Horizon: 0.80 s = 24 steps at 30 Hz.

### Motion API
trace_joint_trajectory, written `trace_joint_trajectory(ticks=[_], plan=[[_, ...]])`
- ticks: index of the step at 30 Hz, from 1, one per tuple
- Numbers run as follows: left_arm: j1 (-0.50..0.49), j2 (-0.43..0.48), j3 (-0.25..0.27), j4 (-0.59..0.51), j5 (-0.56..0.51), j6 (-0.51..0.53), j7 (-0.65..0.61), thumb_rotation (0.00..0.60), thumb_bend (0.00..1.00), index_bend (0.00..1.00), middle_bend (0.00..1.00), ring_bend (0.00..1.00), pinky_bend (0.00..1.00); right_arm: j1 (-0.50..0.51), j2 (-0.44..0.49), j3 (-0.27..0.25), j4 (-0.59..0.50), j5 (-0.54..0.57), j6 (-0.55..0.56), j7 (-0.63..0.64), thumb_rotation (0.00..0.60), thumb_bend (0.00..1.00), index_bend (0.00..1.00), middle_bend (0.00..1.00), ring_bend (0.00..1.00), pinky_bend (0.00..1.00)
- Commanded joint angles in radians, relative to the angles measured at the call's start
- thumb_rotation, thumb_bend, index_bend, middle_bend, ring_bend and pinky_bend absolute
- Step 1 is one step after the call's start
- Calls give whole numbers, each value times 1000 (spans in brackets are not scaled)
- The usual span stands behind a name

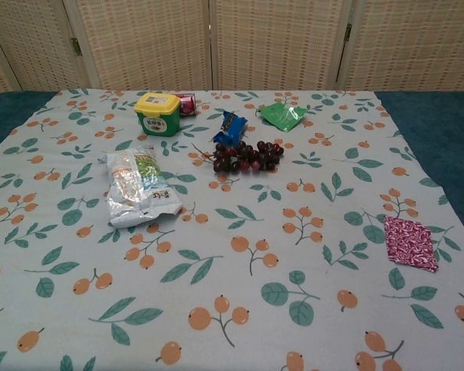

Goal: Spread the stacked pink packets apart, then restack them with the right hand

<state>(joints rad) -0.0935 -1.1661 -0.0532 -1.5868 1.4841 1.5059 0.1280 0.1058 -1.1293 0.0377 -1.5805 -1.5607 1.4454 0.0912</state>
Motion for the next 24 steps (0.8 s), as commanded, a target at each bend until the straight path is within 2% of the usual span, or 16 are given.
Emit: trace_joint_trajectory(ticks=[1,9,13,14,15,16,19,22,24], plan=[[1,-1,1,0,0,1,-1,600,194,0,0,0,0,6,1,-4,-1,-8,-7,2,600,82,39,45,26,0],[2,-6,6,3,1,-5,-3,600,194,0,0,0,0,26,-19,-32,11,-24,-62,36,600,82,60,48,16,0],[3,-6,8,2,7,-4,-5,600,194,0,0,2,0,53,-29,-41,-1,-23,-115,76,595,82,152,46,0,0],[3,-7,8,2,7,-3,-7,600,194,0,0,4,0,61,-27,-43,-8,-21,-133,88,573,82,170,43,0,0],[4,-8,9,3,7,-2,-8,600,194,0,0,5,0,73,-26,-44,-17,-19,-154,103,527,82,183,39,0,0],[5,-9,10,4,7,-2,-9,600,194,0,0,7,0,86,-26,-44,-24,-21,-174,120,456,82,193,34,0,0],[6,-11,13,5,9,-4,-12,600,193,0,0,9,0,114,-29,-44,-31,-24,-213,168,332,82,219,29,0,0],[8,-12,16,8,11,-2,-17,600,194,2,0,13,0,146,-38,-44,-24,-21,-262,203,278,82,231,30,0,0],[10,-13,16,11,11,-2,-21,600,194,4,0,13,0,168,-46,-44,-16,-11,-301,210,266,82,235,30,0,0]])
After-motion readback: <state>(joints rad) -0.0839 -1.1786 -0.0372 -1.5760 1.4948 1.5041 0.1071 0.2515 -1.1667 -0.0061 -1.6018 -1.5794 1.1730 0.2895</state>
